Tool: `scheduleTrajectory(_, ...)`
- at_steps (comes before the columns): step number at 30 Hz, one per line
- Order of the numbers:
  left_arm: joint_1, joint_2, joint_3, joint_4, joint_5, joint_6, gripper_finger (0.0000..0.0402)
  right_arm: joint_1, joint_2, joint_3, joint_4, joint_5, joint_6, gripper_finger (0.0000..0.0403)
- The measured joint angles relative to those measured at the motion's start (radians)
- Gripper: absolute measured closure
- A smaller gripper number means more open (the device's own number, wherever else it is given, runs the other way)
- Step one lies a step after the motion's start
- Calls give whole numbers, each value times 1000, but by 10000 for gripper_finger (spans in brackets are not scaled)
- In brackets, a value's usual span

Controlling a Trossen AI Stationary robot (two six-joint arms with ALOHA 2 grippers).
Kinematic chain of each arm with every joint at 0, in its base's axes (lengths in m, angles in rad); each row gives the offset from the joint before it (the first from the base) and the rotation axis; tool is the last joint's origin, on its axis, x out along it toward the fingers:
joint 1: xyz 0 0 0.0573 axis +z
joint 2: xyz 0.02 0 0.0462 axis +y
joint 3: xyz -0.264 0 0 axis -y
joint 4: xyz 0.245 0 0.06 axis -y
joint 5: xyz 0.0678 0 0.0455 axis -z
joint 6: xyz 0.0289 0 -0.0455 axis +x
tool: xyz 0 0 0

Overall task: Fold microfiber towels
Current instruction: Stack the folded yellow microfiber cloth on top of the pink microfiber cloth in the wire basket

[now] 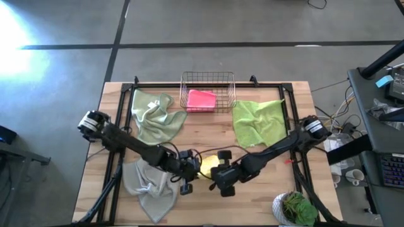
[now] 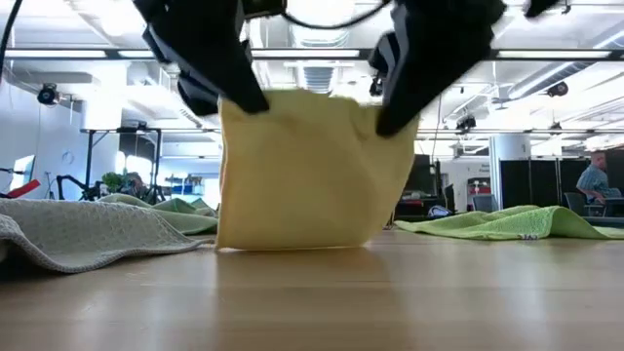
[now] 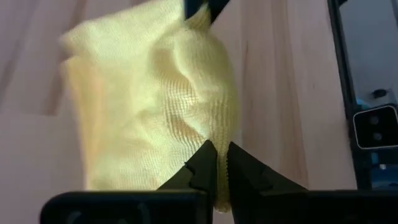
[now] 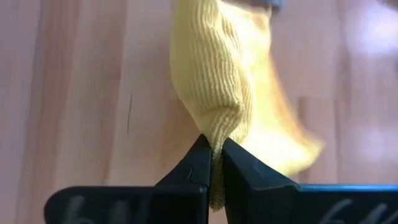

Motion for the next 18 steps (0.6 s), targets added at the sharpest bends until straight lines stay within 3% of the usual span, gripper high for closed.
scheduleTrajectory(18,125,-290,0,-109,-27,173,389,-150,-50,258,-253,48,17,394)
